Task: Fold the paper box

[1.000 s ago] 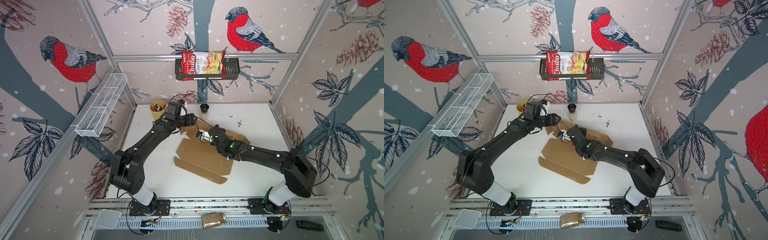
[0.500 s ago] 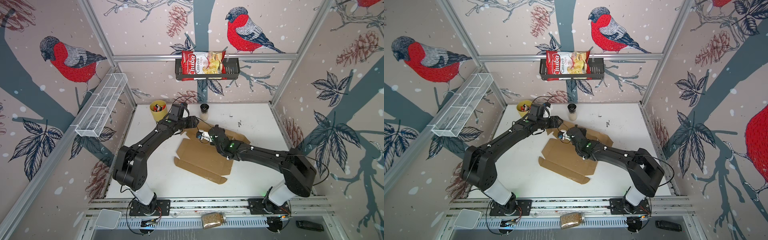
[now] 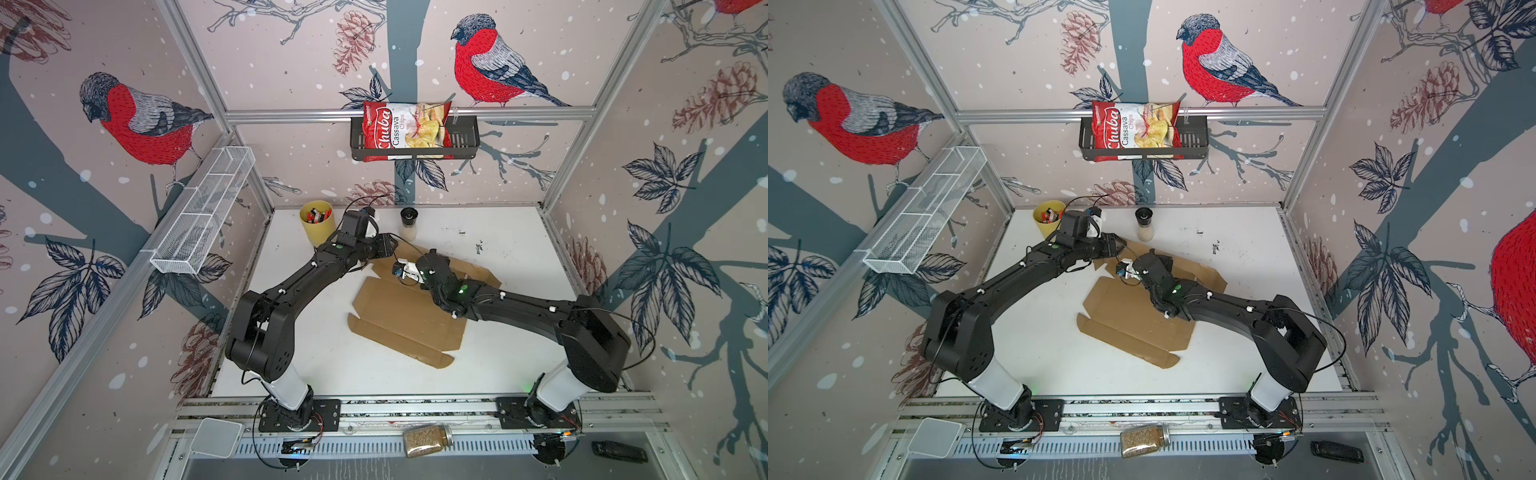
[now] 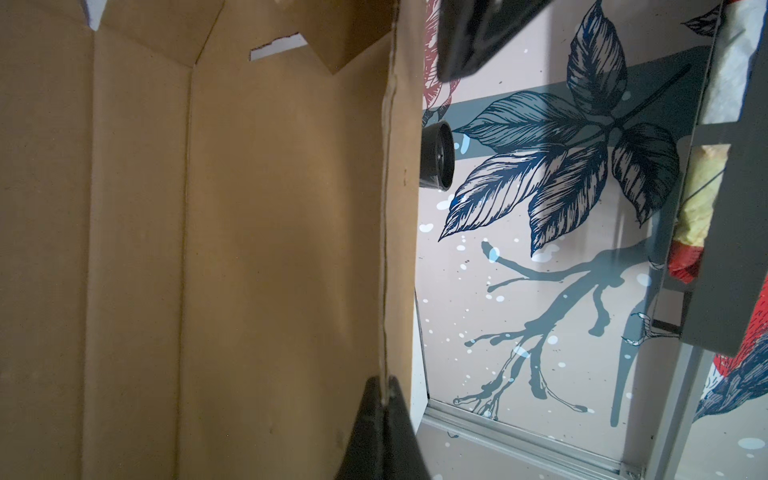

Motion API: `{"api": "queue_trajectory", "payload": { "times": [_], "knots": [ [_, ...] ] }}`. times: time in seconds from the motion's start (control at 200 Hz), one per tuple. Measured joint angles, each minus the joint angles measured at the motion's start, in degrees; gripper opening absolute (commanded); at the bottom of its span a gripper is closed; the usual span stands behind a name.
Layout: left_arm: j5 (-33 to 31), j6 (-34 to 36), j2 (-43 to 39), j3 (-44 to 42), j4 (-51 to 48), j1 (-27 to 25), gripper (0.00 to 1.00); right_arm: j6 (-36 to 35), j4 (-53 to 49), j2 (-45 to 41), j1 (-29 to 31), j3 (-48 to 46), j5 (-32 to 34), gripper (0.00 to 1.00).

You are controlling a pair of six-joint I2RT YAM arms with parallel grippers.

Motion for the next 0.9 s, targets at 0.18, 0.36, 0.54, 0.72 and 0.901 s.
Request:
{"api": "queue_trajectory", "payload": {
  "times": [0.18,0.36,0.54,0.72,0.901],
  "knots": [
    [0.28,0.28,-2.78,-0.31,-0.68,0.98,0.69,-0.13,0.02,0.0,-0.22,0.02,-0.28,0.0],
    [0.81,-0.85,-11.63,-8.15,1.51,4.9,0.7,-0.13,0.17,0.0,-0.39,0.04,-0.46,0.0],
    [-0.35,-3.13,-20.96,-24.26,8.11,5.33,0.69,-0.15,0.24,-0.04,-0.63,0.04,-0.9,0.0],
    [-3.06,-5.4,-21.46,-36.22,15.82,2.73,0.68,-0.17,0.26,-0.04,-0.63,0.04,-0.9,0.0],
    [-4.83,-3.56,-16.26,-37.27,24.85,-0.44,0.71,-0.17,0.26,-0.04,-0.61,0.04,-0.9,0.0]
  ]
}}
